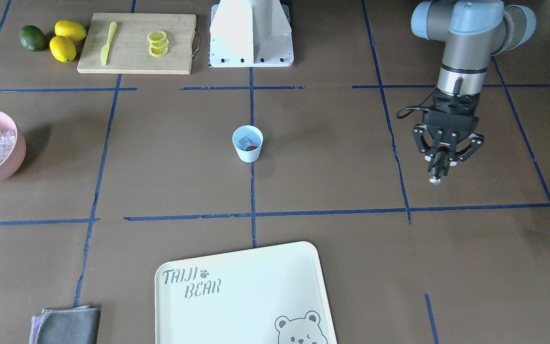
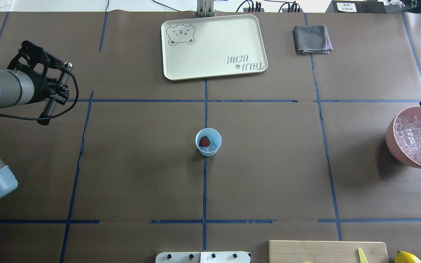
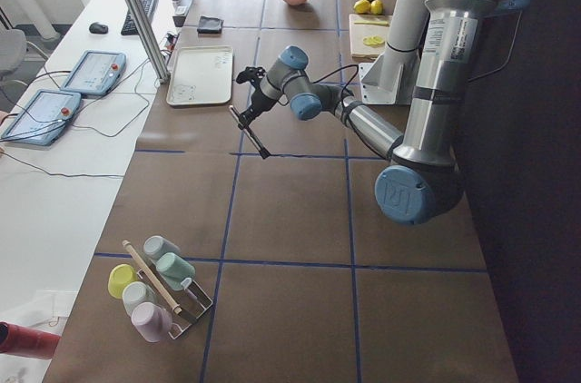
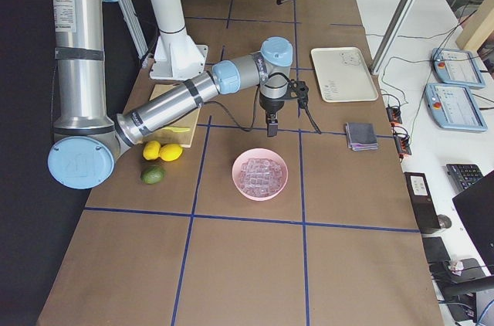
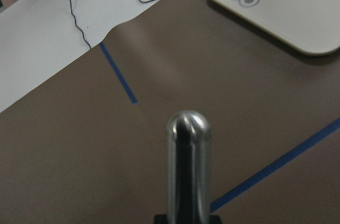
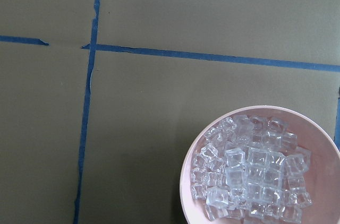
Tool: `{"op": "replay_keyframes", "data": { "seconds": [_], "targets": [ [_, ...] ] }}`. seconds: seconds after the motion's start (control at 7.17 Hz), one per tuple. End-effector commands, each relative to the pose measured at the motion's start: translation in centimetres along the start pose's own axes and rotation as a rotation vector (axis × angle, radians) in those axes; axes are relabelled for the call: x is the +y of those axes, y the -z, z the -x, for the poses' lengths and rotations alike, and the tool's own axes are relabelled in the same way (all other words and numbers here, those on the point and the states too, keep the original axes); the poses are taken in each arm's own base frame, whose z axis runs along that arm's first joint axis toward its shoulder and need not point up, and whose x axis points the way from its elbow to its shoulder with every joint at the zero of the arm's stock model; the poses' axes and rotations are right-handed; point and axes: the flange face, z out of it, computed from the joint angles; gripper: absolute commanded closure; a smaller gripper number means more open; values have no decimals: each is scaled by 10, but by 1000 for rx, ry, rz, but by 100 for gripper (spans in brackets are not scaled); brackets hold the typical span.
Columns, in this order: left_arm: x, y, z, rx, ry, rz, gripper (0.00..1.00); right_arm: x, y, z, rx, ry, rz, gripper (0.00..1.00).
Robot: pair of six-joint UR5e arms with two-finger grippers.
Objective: Mash ice and strawberries in cup
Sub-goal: 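Lift the muddler out of the cup and withdraw the left arm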
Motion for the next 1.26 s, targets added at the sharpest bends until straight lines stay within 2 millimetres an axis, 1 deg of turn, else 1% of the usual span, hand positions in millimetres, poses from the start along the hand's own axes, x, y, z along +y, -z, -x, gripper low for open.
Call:
{"op": "replay_keyframes", "data": {
  "seconds": [0.0,0.14,0.28,0.42,0.56,0.7,0.84,0.98,1.12],
  "targets": [
    [72,-34,82,17,117,213,100,0,0,1,-1,1,1,0],
    [94,-51,121,97,226,344,100,0,0,0,-1,0,0,0],
    [106,-55,159,168,371,474,100,0,0,0,-1,0,0,0],
    [110,-55,172,168,425,518,100,1,0,0,0,-2,1,0],
    [126,-67,193,142,471,557,100,1,0,0,0,-2,1,0],
    [138,-85,206,125,500,594,100,2,0,-1,0,-3,2,0],
    [145,-102,213,115,515,621,100,2,0,0,-2,-2,1,0],
    [152,-111,218,111,517,635,100,2,0,-1,0,-3,2,0],
    [155,-115,219,110,515,643,100,2,1,0,-2,-2,0,0]
  ]
}}
